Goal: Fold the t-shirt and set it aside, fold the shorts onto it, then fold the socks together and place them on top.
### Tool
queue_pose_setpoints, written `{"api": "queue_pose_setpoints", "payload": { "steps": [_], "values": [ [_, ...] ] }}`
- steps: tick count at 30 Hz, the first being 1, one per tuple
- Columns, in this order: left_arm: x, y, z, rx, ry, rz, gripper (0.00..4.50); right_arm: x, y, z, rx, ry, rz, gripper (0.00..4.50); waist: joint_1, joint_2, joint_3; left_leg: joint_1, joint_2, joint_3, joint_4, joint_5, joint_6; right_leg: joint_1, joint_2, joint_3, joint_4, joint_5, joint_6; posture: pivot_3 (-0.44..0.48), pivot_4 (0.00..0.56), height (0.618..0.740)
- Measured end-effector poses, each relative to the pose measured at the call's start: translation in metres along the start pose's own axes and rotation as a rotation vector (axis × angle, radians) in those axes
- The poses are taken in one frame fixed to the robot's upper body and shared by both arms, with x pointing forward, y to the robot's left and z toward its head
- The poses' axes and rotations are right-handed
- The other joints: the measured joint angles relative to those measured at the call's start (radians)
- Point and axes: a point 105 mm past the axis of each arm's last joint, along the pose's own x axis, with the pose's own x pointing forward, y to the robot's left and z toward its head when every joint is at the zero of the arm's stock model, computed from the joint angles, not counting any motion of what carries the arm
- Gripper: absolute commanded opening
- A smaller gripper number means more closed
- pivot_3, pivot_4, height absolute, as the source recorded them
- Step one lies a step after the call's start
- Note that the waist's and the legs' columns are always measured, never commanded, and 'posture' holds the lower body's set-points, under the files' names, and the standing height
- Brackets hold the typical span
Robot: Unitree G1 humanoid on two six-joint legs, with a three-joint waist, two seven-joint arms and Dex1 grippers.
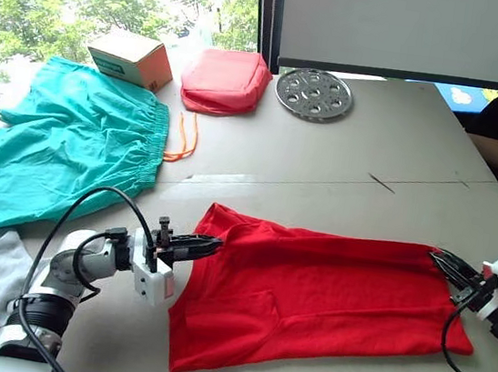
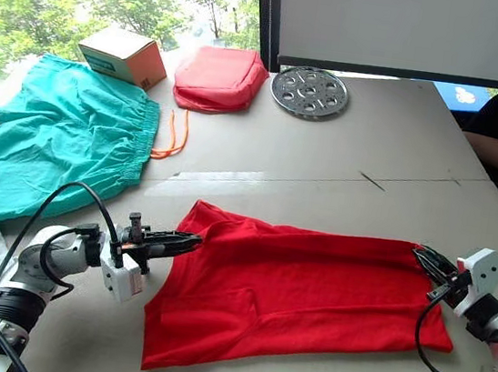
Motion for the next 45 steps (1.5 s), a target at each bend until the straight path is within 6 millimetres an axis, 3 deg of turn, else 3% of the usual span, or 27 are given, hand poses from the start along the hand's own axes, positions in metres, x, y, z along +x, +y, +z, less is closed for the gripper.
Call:
{"api": "queue_pose_setpoints", "payload": {
  "steps": [6, 9, 14, 15, 19, 22, 25, 27, 28, 33, 36, 45],
  "values": [
    [0.007, -0.002, 0.002, 0.005, -0.018, 0.016, 0.00, -0.006, 0.007, -0.001, -0.023, 0.034, 0.025, 0.06, 0.000, 0.002, -0.001, 0.001, 0.000, 0.002, 0.000, 0.000, 0.000, 0.000, 0.000, -0.002, 0.000, 0.000, 0.000, 0.000, 0.150, 0.740],
    [0.013, -0.003, 0.005, -0.030, -0.036, 0.004, 1.05, -0.010, 0.011, 0.000, -0.064, 0.072, 0.087, 1.05, 0.001, 0.001, -0.002, 0.001, 0.000, 0.002, 0.000, 0.000, 0.000, 0.000, 0.001, -0.002, 0.001, 0.000, 0.000, 0.000, 0.150, 0.740],
    [0.004, -0.008, 0.011, -0.140, -0.038, -0.054, 3.51, -0.028, 0.019, -0.016, -0.096, 0.165, 0.160, 3.58, -0.002, 0.000, -0.002, 0.001, 0.001, 0.003, 0.000, 0.000, 0.000, -0.001, 0.002, -0.002, 0.001, 0.000, 0.000, 0.000, 0.150, 0.740],
    [-0.003, -0.010, 0.013, -0.190, -0.023, -0.063, 3.53, -0.033, 0.021, -0.020, -0.064, 0.177, 0.164, 4.06, -0.003, 0.001, -0.002, 0.001, 0.002, 0.003, 0.000, 0.000, 0.000, -0.001, 0.002, -0.001, 0.001, 0.000, 0.000, 0.000, 0.150, 0.740],
    [-0.017, -0.010, 0.010, -0.612, 0.057, 0.015, 3.53, -0.049, 0.023, -0.013, 0.106, 0.186, 0.157, 4.06, -0.004, 0.005, 0.001, 0.001, 0.003, 0.004, -0.001, 0.000, 0.000, -0.001, -0.001, 0.003, 0.002, -0.001, 0.001, 0.000, 0.150, 0.740],
    [-0.015, 0.007, 0.002, -0.914, 0.059, 0.129, 3.53, -0.040, 0.015, 0.015, 0.167, 0.105, 0.151, 4.06, -0.004, 0.003, 0.001, 0.001, 0.005, 0.004, -0.001, 0.000, -0.001, -0.002, 0.000, 0.000, 0.002, -0.003, 0.005, 0.000, 0.150, 0.740],
    [-0.016, 0.026, -0.015, -1.109, 0.083, 0.221, 3.53, -0.023, 0.009, 0.036, 0.162, 0.052, 0.144, 3.36, -0.001, 0.000, 0.002, 0.001, 0.007, 0.003, -0.001, 0.000, 0.000, -0.002, 0.002, -0.006, 0.002, -0.004, 0.007, 0.000, 0.150, 0.740],
    [-0.014, 0.039, -0.027, -1.204, 0.092, 0.261, 3.53, -0.009, 0.007, 0.044, 0.151, 0.040, 0.150, 2.41, -0.001, -0.001, 0.002, 0.000, 0.007, 0.003, -0.001, 0.001, 0.000, -0.003, 0.009, -0.009, 0.002, -0.004, 0.007, 0.000, 0.150, 0.740],
    [-0.013, 0.047, -0.031, -1.248, 0.092, 0.274, 3.00, 0.000, 0.009, 0.045, 0.118, 0.061, 0.167, 2.37, -0.001, -0.002, 0.002, 0.000, 0.006, 0.004, -0.001, 0.001, 0.000, -0.002, 0.010, -0.009, 0.002, -0.005, 0.007, 0.000, 0.150, 0.740],
    [-0.003, 0.059, -0.041, -1.366, 0.128, 0.215, 3.00, 0.028, 0.014, 0.030, 0.038, 0.218, 0.241, 2.37, -0.002, -0.005, 0.002, 0.000, 0.003, 0.004, -0.001, 0.001, 0.000, -0.002, 0.011, -0.008, 0.002, -0.002, 0.003, 0.000, 0.150, 0.740],
    [0.002, 0.063, -0.045, -1.388, 0.172, 0.148, 3.00, 0.034, 0.010, 0.026, 0.007, 0.290, 0.287, 2.37, -0.001, -0.005, 0.002, 0.000, 0.004, 0.004, 0.000, 0.001, 0.000, -0.002, 0.011, -0.007, 0.002, -0.003, 0.004, 0.000, 0.150, 0.740],
    [0.020, 0.038, -0.055, -1.203, 0.322, -0.137, 3.00, 0.038, 0.003, 0.008, -0.127, 0.475, 0.406, 2.37, -0.003, -0.007, 0.001, 0.001, 0.002, 0.006, 0.000, 0.001, 0.000, -0.002, 0.011, -0.005, 0.002, -0.002, 0.003, 0.000, 0.150, 0.740]
  ]
}}
